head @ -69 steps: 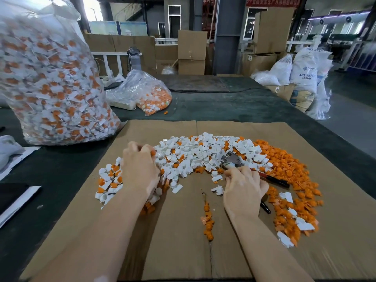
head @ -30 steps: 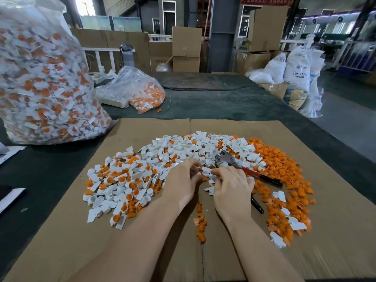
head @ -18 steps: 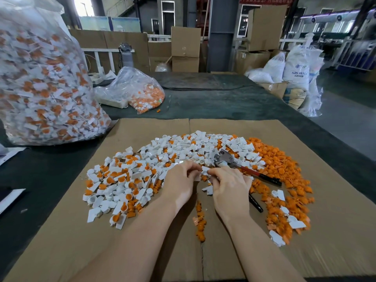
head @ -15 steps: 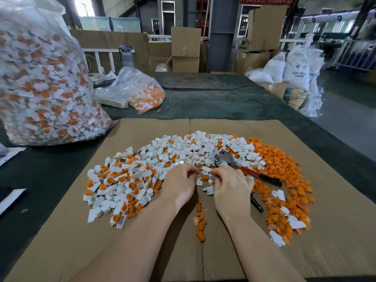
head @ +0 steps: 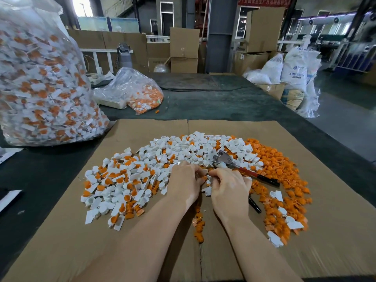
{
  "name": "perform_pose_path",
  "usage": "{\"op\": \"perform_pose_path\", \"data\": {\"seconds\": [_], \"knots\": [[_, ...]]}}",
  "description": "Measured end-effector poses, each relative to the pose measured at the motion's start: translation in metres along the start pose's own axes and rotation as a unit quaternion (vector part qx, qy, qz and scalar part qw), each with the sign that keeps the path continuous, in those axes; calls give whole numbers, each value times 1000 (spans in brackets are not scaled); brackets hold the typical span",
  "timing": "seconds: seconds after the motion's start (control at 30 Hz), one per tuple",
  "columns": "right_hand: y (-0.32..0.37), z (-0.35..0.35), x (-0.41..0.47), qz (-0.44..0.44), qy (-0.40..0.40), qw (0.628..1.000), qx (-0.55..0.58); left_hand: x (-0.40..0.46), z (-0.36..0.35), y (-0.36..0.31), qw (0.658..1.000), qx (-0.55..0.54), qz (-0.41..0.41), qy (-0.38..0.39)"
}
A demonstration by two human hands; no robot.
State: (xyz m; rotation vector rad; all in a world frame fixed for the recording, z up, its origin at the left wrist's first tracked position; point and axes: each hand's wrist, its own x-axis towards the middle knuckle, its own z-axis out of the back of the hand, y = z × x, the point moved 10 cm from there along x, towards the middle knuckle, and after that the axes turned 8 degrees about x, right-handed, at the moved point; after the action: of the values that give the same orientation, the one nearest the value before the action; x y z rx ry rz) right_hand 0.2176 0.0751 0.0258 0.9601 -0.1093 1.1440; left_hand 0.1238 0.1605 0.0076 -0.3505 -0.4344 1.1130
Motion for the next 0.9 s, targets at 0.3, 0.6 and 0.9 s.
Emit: {"op": "perform_pose_path", "data": {"seconds": [0.3,0.6,0.9], "knots": [[12,2,-1,47,6,998,48,-3,2,4,976,-210,35,44],[15,7,-2,61,-12,996,68,-10,-1,4,977,-200,6,70],[17,13,-3,76,-33,993,80,-14,-4,4,962,-257,30,91]]}}
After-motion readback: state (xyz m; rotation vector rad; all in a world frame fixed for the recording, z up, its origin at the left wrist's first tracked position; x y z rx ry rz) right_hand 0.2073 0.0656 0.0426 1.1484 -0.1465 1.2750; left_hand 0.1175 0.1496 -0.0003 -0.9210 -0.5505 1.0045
